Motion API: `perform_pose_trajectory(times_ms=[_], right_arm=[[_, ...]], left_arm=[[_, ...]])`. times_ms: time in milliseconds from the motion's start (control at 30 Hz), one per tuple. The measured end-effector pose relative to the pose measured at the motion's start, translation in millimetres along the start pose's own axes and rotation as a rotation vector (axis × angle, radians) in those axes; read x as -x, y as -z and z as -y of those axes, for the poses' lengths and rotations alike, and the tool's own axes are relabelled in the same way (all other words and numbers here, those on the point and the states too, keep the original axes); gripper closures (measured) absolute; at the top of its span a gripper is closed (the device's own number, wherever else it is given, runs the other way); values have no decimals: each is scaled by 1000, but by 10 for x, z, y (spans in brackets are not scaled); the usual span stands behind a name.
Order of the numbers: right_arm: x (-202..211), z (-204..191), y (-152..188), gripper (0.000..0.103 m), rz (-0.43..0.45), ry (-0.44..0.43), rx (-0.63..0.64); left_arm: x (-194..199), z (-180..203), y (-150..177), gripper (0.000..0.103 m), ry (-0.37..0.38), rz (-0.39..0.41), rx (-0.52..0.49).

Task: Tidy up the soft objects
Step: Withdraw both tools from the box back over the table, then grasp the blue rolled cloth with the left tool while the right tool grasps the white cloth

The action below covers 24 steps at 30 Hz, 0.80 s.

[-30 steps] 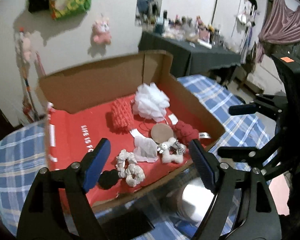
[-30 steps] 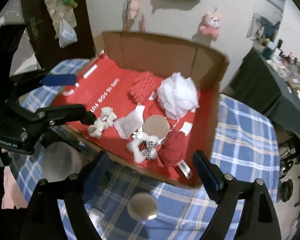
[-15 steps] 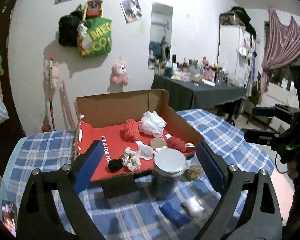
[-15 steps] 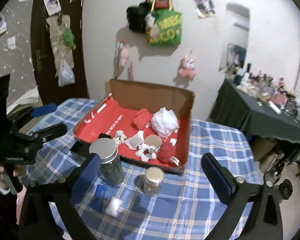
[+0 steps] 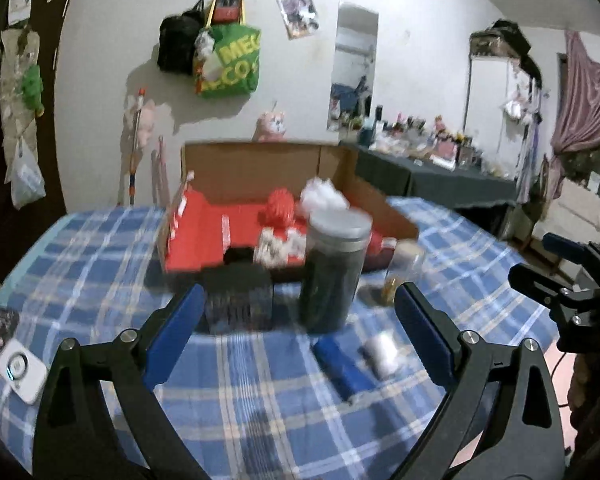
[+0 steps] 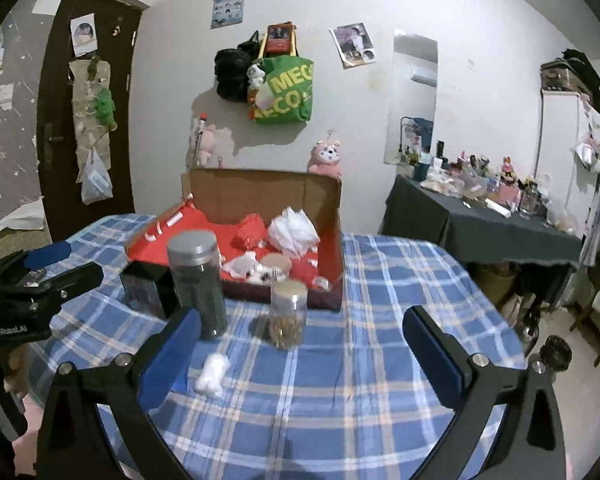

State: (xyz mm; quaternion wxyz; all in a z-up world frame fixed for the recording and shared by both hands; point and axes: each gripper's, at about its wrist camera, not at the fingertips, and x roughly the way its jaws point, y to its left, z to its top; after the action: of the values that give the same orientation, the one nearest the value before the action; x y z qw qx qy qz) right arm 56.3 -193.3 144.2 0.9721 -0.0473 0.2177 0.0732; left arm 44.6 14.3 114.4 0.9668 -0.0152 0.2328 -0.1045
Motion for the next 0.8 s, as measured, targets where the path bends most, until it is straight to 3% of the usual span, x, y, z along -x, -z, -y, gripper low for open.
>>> perform_pose_trajectory(times_ms=[300, 600, 800], right_arm=[[-315, -70, 393, 0, -73, -7, -36], [-502, 120, 488, 0, -117, -3, -90], [-592, 255, 508, 0, -146, -4, -126]], left_arm=[[-415, 28, 384, 6, 19, -165, 37], [-811, 151, 487, 6, 1, -331, -20], [-990, 212, 521, 5, -29, -394, -79]])
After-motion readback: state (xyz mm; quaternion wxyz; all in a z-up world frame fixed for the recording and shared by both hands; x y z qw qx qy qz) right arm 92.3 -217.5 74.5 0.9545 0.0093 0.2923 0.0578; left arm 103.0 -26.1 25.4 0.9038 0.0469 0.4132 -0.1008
